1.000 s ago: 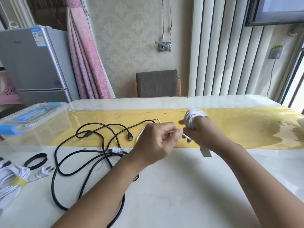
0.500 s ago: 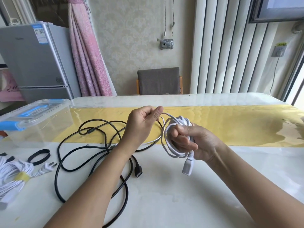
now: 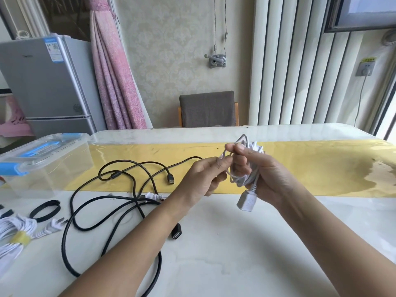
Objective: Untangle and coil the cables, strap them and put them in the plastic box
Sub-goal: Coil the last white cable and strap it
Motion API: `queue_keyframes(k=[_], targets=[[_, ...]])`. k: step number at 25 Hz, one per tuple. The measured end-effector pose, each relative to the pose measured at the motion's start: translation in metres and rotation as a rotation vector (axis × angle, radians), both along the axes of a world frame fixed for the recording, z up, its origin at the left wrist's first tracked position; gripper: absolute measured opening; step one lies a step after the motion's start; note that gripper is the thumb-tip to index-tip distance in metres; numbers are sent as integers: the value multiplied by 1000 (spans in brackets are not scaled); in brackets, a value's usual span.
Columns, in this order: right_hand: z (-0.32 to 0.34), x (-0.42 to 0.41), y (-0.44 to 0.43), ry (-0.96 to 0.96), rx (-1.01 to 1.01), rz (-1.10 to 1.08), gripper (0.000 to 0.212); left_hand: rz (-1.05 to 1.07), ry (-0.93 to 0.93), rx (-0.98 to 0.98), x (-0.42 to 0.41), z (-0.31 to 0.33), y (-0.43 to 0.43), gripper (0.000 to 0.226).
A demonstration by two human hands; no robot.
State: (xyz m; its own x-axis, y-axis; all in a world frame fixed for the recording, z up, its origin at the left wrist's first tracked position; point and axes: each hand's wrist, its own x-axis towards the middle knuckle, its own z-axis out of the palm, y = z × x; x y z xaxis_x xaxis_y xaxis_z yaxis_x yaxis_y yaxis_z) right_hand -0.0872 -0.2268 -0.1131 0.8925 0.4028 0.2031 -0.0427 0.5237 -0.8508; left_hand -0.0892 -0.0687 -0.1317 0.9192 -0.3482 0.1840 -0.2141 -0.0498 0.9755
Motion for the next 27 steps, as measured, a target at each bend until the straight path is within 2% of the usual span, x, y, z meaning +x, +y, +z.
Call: queue_keyframes(k=[2, 4, 5, 7, 10, 12, 14, 18, 21, 22, 25, 27], targets=[[-1, -2, 1, -16, -13, 40, 15, -6, 18, -50, 1, 0, 0, 47], [-1, -3, 1, -32, 13, 79, 15, -1, 54, -93, 0, 1, 0, 19], [-2, -3, 0, -35, 33, 92, 17, 7, 79, -97, 0, 3, -1, 11], [-2, -3, 1, -24, 76, 156, 24, 2, 153, -65, -1, 3, 0, 10], [-3, -3, 2, 13, 155, 332, 50, -141, 318, 3, -5, 5, -1, 8], [-4, -3, 4, 40, 221, 388, 53, -273, 435, -57, -6, 8, 0, 21], [-3, -5, 5, 39, 267, 389, 45, -287, 474, -153, -3, 8, 2, 18], [-1, -8, 6, -45, 170, 267, 11, -233, 352, -162, -2, 13, 8, 12], [5, -2, 0, 30, 288, 483, 20, -269, 167, -26, -12, 22, 7, 13], [9, -1, -4, 63, 296, 487, 23, -272, 112, 14, -15, 23, 4, 13], [11, 3, -4, 70, 336, 384, 22, -178, -11, 133, -17, 14, -3, 32], [13, -1, -5, 83, 365, 186, 23, -38, -62, 406, -15, 2, -7, 44]])
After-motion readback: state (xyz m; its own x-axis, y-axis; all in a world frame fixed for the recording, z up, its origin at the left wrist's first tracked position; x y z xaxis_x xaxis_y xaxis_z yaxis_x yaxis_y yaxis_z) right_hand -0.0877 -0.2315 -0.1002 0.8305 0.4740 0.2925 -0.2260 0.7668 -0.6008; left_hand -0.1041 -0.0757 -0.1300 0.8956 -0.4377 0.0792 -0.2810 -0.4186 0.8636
